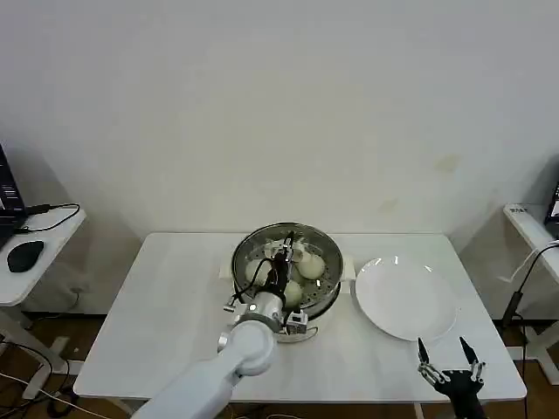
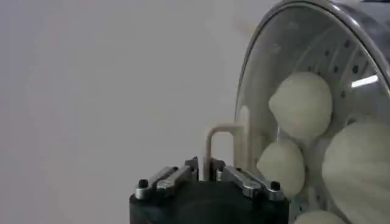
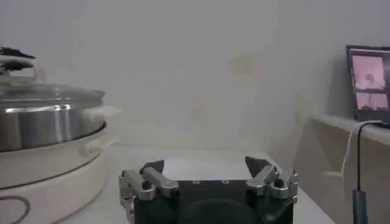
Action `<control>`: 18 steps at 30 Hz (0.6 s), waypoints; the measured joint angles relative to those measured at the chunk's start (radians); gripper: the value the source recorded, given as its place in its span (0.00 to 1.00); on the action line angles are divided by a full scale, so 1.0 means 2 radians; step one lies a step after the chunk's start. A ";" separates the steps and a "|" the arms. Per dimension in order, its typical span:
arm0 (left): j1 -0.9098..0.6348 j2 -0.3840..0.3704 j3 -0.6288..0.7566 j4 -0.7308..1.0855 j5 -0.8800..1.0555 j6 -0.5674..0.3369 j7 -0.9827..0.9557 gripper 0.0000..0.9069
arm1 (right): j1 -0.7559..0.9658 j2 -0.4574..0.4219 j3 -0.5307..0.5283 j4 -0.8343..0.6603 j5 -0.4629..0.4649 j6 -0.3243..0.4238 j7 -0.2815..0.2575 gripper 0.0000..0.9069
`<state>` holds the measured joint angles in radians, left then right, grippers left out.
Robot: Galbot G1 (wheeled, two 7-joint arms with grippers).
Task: Take steamed baozi put them in steamer then cover it.
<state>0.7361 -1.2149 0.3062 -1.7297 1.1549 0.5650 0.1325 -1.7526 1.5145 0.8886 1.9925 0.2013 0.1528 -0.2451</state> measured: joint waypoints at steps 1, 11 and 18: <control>0.000 0.000 0.000 0.000 0.000 0.000 0.000 1.00 | 0.000 0.000 0.000 0.000 0.000 0.000 0.000 1.00; 0.004 0.005 -0.004 -0.012 0.001 -0.001 -0.002 1.00 | -0.001 0.001 -0.001 0.002 -0.002 0.000 0.000 1.00; 0.011 0.015 -0.010 -0.026 -0.002 -0.003 -0.001 1.00 | -0.002 0.002 -0.005 0.003 -0.005 0.000 -0.001 1.00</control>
<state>0.7585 -1.1843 0.2871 -1.7816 1.1518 0.5582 0.1310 -1.7570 1.5193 0.8794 1.9982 0.1922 0.1530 -0.2468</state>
